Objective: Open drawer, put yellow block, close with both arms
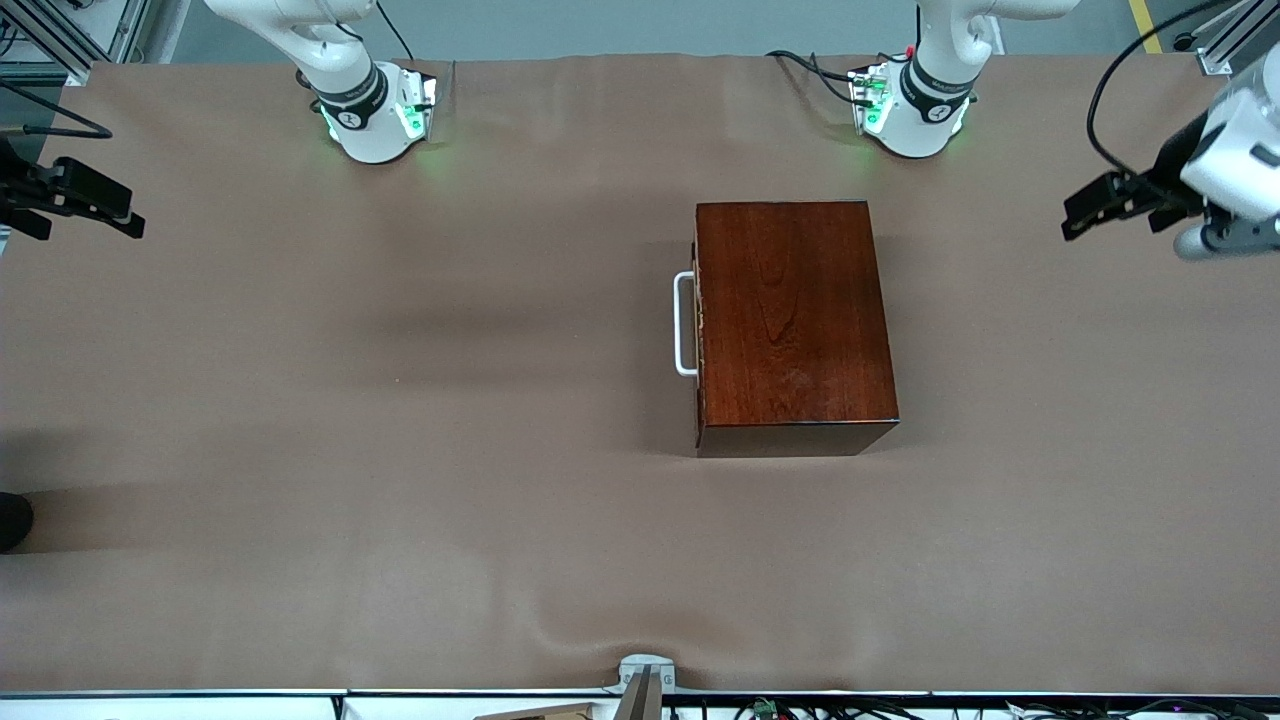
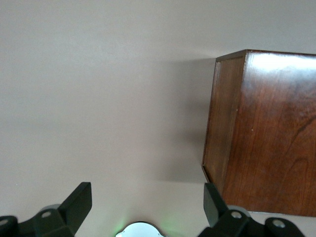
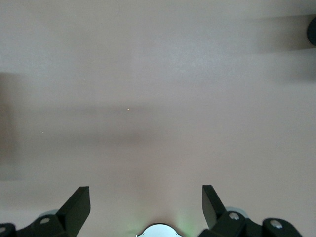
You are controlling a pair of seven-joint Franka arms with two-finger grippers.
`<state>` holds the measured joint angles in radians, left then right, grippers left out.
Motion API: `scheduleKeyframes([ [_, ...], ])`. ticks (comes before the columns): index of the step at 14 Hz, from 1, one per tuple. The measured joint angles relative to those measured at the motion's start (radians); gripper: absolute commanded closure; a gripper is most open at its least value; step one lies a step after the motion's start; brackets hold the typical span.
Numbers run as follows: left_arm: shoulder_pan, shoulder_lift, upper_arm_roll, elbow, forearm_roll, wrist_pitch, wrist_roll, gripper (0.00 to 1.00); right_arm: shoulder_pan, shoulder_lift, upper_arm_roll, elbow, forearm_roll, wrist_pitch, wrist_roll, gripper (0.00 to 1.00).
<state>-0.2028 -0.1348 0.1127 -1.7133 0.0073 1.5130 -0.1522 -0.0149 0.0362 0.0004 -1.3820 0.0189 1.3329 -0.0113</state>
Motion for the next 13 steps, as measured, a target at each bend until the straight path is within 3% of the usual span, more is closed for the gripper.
scheduleKeyframes([
  [5, 0.002, -0.071, 0.002, -0.031, 0.000, 0.005, 0.090, 0.00, 0.000, 0.000, 0.000, 0.000, 0.000, 0.000, 0.000, 0.00],
  [13, 0.003, -0.030, -0.004, 0.016, 0.001, 0.028, 0.095, 0.00, 0.000, 0.000, 0.001, -0.001, 0.000, 0.000, 0.000, 0.00],
])
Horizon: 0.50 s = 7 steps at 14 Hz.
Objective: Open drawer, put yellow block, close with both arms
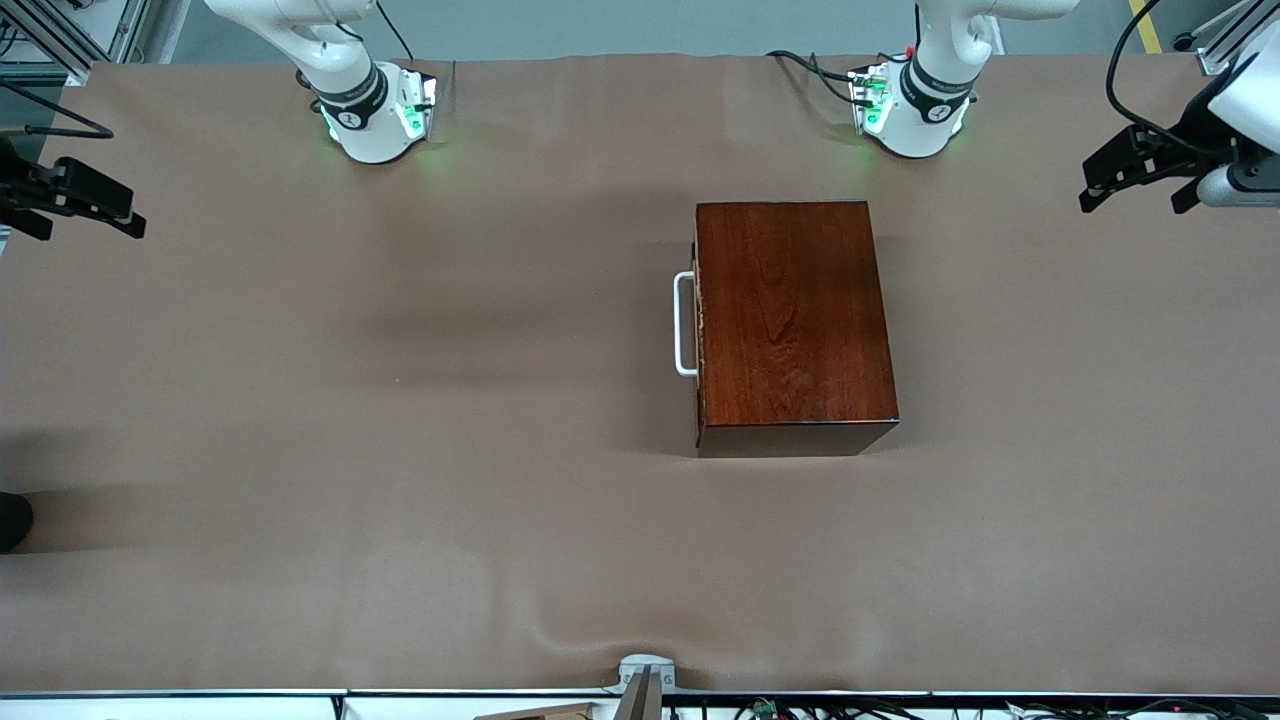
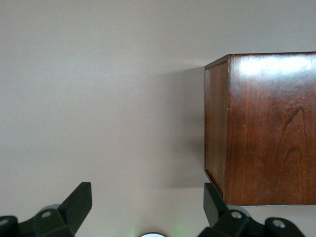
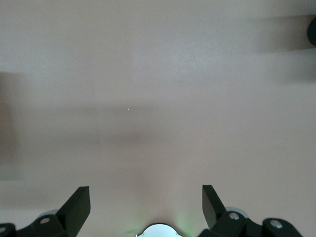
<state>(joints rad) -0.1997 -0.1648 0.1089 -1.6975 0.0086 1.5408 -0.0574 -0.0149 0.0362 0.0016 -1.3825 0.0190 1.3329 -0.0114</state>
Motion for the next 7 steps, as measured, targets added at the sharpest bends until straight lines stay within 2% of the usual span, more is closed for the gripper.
scheduleKeyframes([
  [7, 0.000, 0.018, 0.000, 0.017, 0.000, 0.000, 0.000, 0.00, 0.000, 0.000, 0.000, 0.000, 0.000, 0.000, 0.000, 0.00],
])
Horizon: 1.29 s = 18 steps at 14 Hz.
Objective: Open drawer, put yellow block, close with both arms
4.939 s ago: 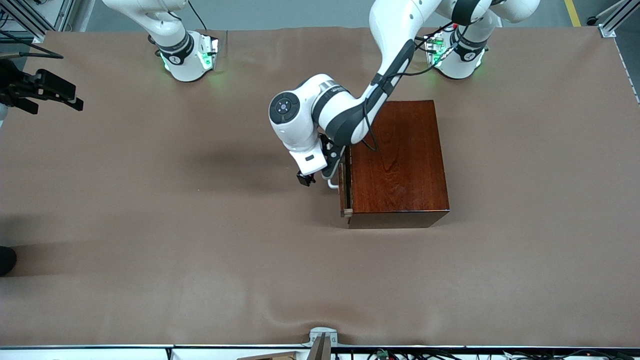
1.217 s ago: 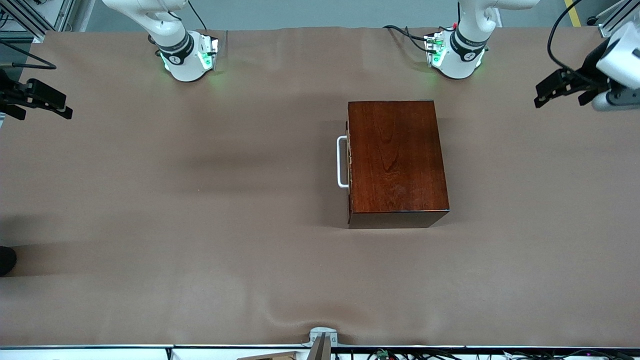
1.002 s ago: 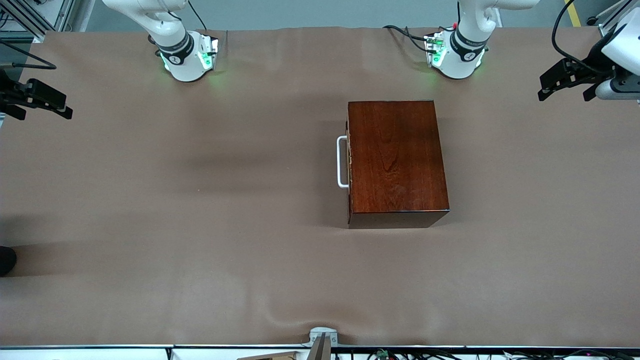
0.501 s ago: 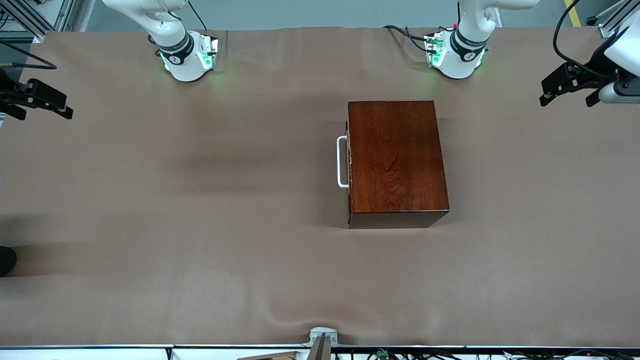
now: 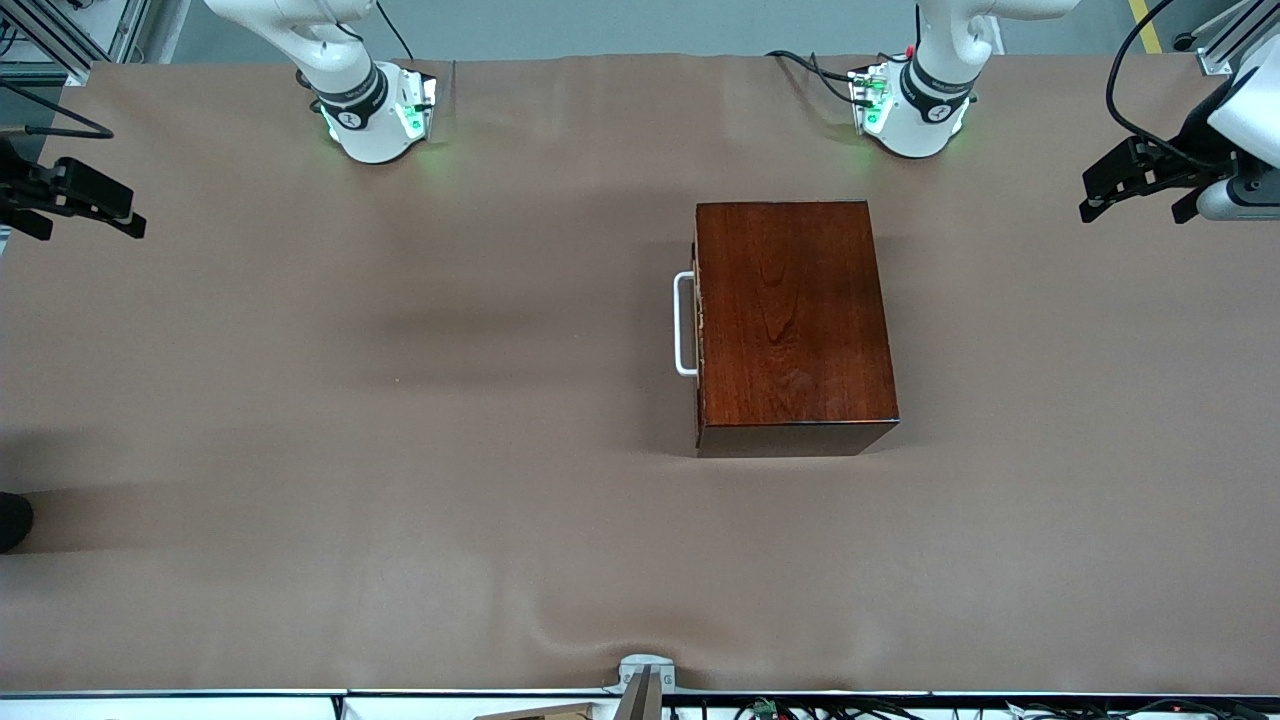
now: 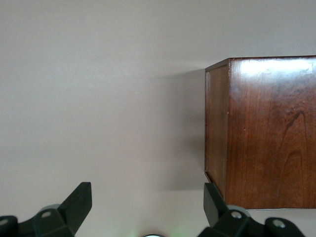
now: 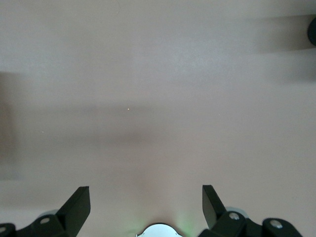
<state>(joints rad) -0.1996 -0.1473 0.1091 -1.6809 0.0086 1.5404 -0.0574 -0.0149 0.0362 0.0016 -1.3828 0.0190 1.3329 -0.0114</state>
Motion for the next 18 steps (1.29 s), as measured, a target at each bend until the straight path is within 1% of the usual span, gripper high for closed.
scheduleKeyframes([
  [4, 0.014, 0.002, -0.010, 0.001, 0.000, -0.001, 0.000, 0.00, 0.000, 0.000, 0.000, 0.000, 0.000, 0.000, 0.000, 0.00],
  [5, 0.055, 0.006, -0.045, 0.001, 0.000, -0.001, 0.000, 0.00, 0.000, 0.000, 0.000, 0.000, 0.000, 0.000, 0.000, 0.00],
  [7, 0.164, 0.019, -0.147, 0.012, 0.000, -0.001, 0.003, 0.00, 0.000, 0.000, 0.000, 0.000, 0.000, 0.000, 0.000, 0.00],
  [8, 0.184, 0.026, -0.171, 0.020, 0.000, -0.001, 0.003, 0.00, 0.000, 0.000, 0.000, 0.000, 0.000, 0.000, 0.000, 0.00],
  [10, 0.186, 0.032, -0.184, 0.030, 0.000, -0.002, 0.003, 0.00, 0.000, 0.000, 0.000, 0.000, 0.000, 0.000, 0.000, 0.00],
  [15, 0.184, 0.034, -0.190, 0.033, 0.000, -0.032, 0.000, 0.00, 0.000, 0.000, 0.000, 0.000, 0.000, 0.000, 0.000, 0.00],
  [18, 0.177, 0.034, -0.193, 0.048, 0.000, -0.065, -0.063, 0.00, 0.000, 0.000, 0.000, 0.000, 0.000, 0.000, 0.000, 0.00],
])
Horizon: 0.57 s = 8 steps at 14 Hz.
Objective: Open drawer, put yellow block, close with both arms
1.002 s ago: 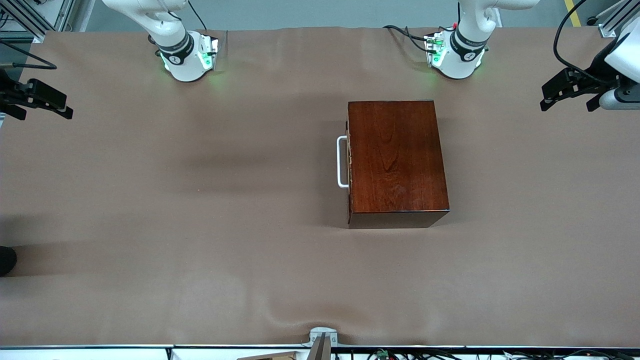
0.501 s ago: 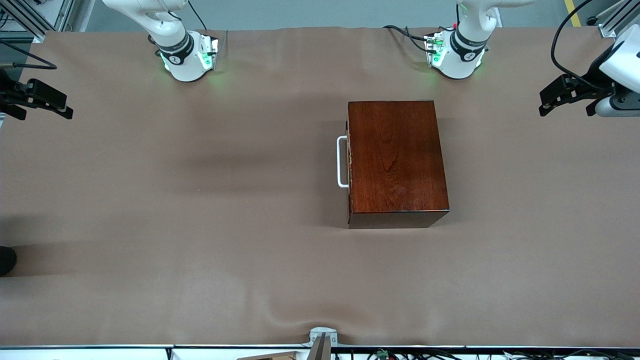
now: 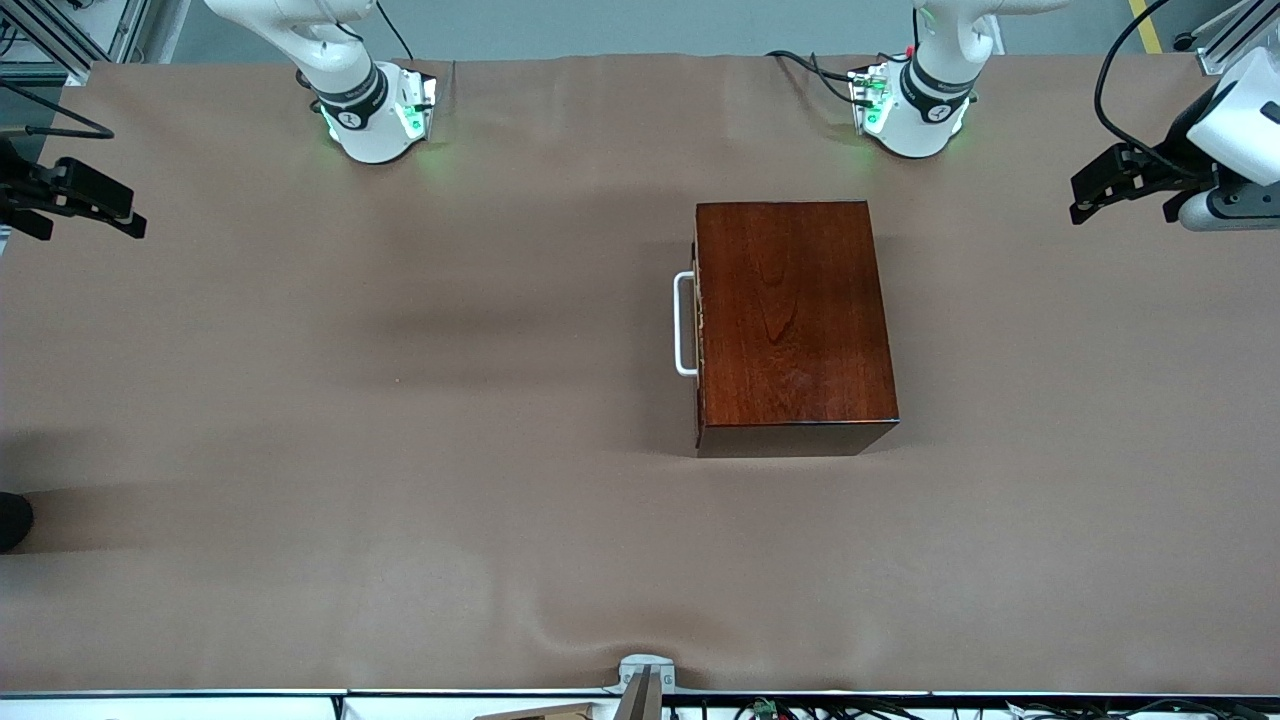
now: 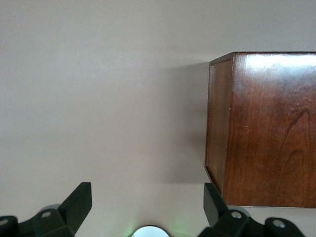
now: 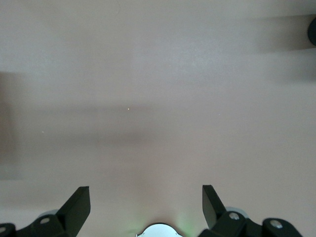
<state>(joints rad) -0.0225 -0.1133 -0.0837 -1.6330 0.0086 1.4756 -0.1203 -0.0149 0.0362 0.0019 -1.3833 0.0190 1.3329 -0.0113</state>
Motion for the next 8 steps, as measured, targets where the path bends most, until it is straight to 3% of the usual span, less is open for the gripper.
scheduleKeyframes([
  [8, -0.005, 0.001, -0.003, 0.011, 0.000, -0.012, -0.020, 0.00, 0.000, 0.000, 0.000, 0.000, 0.000, 0.000, 0.000, 0.00],
])
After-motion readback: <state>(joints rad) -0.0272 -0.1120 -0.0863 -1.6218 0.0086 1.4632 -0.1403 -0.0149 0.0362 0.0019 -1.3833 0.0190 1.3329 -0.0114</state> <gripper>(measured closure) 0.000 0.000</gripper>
